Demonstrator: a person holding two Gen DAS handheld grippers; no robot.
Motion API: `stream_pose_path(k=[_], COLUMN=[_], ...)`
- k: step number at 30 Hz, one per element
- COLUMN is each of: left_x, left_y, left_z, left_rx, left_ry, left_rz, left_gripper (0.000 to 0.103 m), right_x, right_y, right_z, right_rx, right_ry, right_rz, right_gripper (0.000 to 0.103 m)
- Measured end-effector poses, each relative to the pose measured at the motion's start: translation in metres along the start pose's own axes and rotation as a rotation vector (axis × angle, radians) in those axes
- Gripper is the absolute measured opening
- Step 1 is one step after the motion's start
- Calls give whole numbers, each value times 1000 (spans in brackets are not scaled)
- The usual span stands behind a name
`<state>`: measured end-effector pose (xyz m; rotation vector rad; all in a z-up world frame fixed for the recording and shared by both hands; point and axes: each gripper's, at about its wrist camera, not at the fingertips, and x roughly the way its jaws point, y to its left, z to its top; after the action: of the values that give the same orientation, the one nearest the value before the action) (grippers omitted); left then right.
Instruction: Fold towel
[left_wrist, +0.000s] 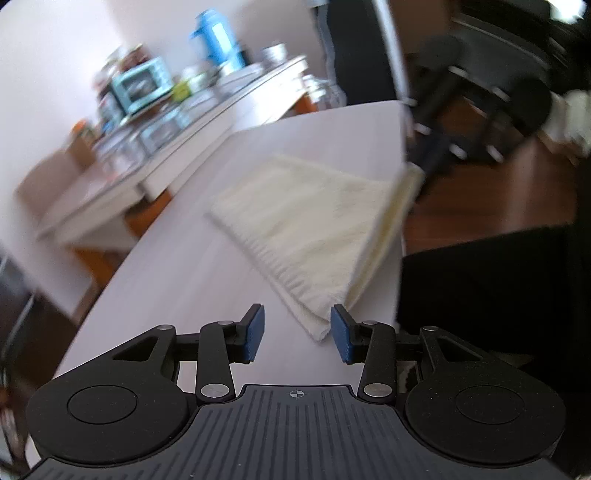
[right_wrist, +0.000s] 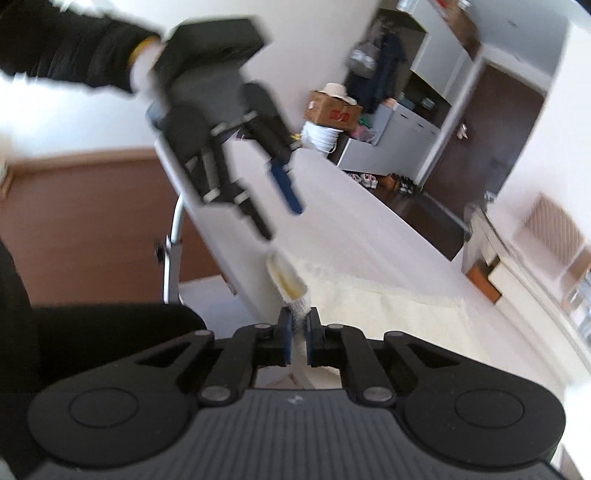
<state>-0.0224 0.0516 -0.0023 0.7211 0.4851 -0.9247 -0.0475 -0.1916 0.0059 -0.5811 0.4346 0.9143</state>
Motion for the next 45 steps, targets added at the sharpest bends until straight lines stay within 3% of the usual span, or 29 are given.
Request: stream_pose_path(k=[9,19,22,24,27,30,35,40,45], left_x=[11,33,38,42,43,40,33,44,78], left_y=[-6,-17,-20,-21,-22,-19,3,34,67], left_z=[6,12,16,20,25,30,48,68,87], left_rx=[105,195,218,226,209,179,97,9,-65], left_ry=[-66,-68,-67,-62,-45,-11,-11,-8,50], left_rz=[-84,-103,-111,-134,-171,-241,-293,-235,-148], left_gripper=[48,47,39,14,6,6,6,6,6], right_x=[-5,-18,-24,-27,-31,-34,-45,-50,-36], right_y=[-27,-25,-28,-29,-31,-32,-45,-76,-129], right_z=[-4,-8,-12,-14,-19,-23,-28,-29,-28], right_rx=[69,130,154,168,195,211,246,313,411], right_ry=[12,-5,-7,-7,-9,-7,-21,-47,-57], right_rz=[-22,-27,-36,-40,-39,-16,65,71,39], right_gripper=[8,8,8,8,8,8,7,7,7])
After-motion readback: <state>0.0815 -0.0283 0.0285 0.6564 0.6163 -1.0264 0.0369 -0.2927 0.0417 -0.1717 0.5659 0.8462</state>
